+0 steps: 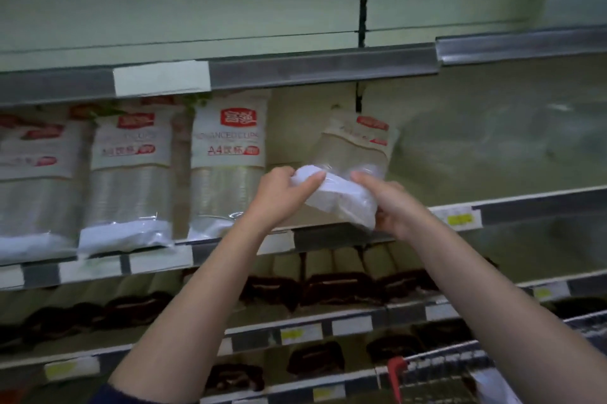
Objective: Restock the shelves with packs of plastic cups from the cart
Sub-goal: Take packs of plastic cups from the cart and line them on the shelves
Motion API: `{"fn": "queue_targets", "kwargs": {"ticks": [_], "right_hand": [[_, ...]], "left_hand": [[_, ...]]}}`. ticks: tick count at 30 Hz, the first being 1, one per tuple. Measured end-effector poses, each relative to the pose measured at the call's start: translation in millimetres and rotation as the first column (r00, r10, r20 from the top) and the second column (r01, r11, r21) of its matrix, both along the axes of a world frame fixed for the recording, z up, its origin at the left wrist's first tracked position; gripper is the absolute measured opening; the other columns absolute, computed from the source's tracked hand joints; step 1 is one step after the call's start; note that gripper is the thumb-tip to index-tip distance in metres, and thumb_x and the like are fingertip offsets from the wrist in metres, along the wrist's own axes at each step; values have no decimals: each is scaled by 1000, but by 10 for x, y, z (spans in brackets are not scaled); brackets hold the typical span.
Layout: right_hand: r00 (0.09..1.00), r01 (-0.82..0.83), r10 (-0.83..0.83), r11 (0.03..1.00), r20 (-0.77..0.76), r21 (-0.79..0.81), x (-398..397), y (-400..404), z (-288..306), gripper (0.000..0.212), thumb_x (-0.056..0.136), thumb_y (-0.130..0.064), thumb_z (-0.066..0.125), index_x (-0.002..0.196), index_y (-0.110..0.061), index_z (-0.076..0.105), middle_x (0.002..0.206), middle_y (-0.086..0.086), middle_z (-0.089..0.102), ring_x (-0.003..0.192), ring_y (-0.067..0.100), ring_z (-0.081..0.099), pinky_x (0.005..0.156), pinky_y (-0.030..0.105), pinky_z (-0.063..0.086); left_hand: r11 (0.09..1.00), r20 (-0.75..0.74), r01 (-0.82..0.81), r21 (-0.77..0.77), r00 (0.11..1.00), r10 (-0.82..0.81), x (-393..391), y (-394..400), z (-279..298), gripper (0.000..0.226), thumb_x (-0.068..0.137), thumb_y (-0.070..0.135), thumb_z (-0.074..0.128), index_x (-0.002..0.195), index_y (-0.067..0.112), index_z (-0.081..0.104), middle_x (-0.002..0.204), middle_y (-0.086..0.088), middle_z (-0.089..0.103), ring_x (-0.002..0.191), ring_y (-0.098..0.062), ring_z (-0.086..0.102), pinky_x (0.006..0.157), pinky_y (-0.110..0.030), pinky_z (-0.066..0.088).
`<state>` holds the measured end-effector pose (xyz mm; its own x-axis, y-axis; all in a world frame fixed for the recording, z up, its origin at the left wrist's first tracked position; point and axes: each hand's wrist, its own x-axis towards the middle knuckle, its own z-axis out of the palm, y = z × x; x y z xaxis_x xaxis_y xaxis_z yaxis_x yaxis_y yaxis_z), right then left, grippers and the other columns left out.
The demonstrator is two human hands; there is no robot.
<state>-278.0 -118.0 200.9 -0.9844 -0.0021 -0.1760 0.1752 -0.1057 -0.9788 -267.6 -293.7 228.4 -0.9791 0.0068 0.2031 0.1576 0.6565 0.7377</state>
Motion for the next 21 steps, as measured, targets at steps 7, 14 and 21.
{"fn": "queue_targets", "kwargs": {"ticks": [7,14,21], "right_hand": [[996,24,10,920,-85,392,-876,-109,10,36,84,-33,66,113,-13,58,108,8,63,83,20,62,67,30,50],[978,-36,114,918,-174,395,-1421,-201,-187,54,81,-23,69,129,-8,47,125,6,58,113,25,58,100,41,47],[967,141,30,765,-253,628,-1582,-302,-346,33,83,-33,63,94,-3,54,94,11,64,87,26,61,68,31,42]], "left_hand": [[977,243,9,-211,969,43,-407,61,-147,46,97,34,44,123,-3,52,129,-19,55,120,-32,51,91,-29,41],[979,345,-53,-199,931,120,-894,191,-470,78,96,29,44,149,0,-5,157,-18,14,143,-32,23,113,-33,25],[952,293,-53,-301,945,146,-1133,220,-517,78,95,28,43,148,-3,-6,157,-23,7,143,-39,15,117,-43,19]]}}
